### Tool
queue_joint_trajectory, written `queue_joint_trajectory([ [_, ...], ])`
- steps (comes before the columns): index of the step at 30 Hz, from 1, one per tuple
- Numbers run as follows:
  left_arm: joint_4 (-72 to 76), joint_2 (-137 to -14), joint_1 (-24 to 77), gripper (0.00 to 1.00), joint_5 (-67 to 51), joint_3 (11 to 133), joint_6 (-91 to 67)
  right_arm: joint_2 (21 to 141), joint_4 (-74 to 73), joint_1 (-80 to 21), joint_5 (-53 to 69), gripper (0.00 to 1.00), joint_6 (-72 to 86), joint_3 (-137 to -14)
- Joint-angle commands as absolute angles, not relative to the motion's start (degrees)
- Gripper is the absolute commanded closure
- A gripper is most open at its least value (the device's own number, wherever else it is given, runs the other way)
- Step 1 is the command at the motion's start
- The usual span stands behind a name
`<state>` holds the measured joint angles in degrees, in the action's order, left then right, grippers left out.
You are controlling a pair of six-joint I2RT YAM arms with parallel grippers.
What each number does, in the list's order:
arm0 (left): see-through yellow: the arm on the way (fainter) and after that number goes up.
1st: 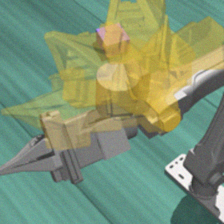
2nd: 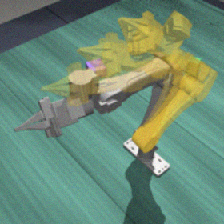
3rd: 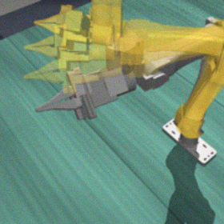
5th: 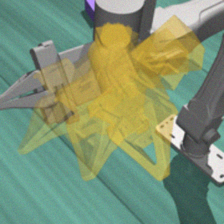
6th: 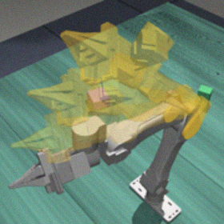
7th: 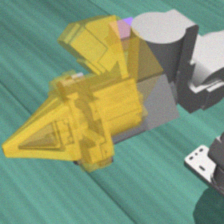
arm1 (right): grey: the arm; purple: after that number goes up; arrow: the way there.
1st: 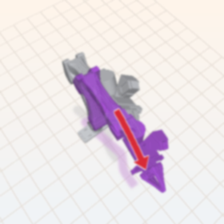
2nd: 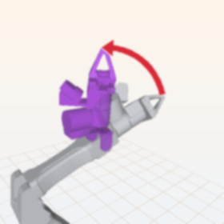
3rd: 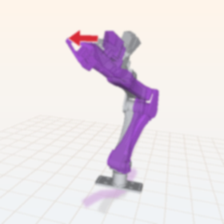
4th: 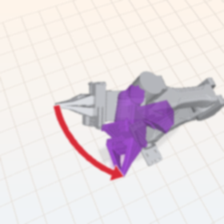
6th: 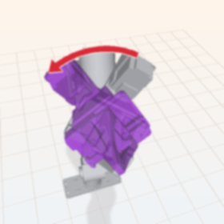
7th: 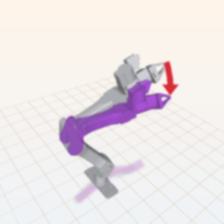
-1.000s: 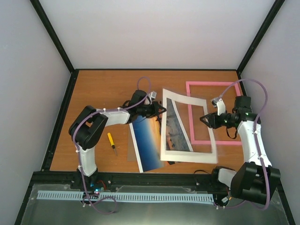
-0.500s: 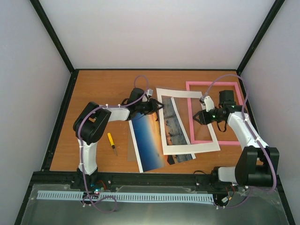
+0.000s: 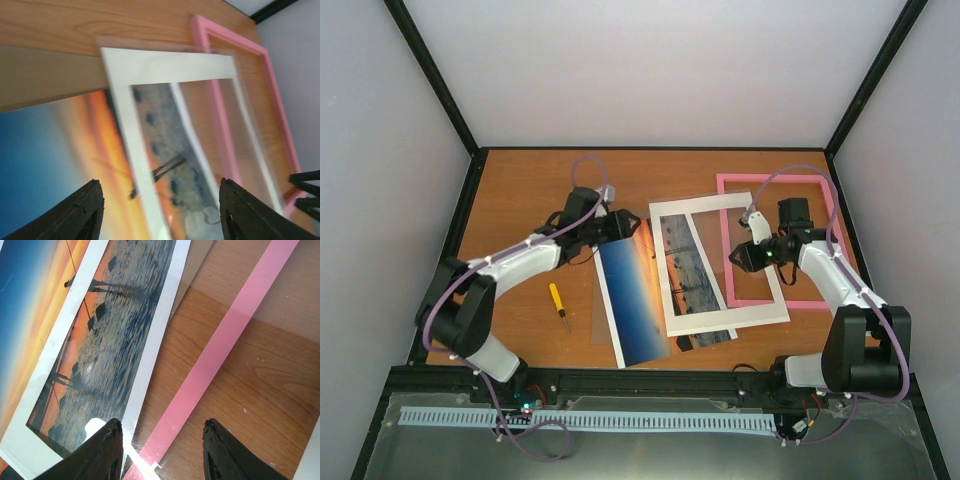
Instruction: Take the photo out of the frame
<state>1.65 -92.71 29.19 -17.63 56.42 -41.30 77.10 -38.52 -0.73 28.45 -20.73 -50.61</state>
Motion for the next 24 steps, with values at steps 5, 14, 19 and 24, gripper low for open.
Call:
queue_joint_trajectory([
  [5, -5.73, -83.73, 20.12, 0.32, -11.26, 44.46, -37.69, 78.17, -37.85, -2.35, 27.99, 0.56, -22.19, -50.71],
  [14, 0.48, -89.45, 11.85, 0.31, -21.60, 42.96, -39.55, 79.19, -38.38, -3.28, 27.62, 0.56, -22.96, -50.36],
  [19, 3.70, -94.68, 10.89, 0.32, -25.05, 44.46, -40.30, 80.29, -38.51, -4.48, 27.25, 0.56, -23.09, -50.41],
  [24, 5.28, -97.74, 10.79, 0.33, -24.96, 45.67, -40.74, 82.17, -38.49, -7.17, 26.34, 0.57, -23.42, -50.48],
])
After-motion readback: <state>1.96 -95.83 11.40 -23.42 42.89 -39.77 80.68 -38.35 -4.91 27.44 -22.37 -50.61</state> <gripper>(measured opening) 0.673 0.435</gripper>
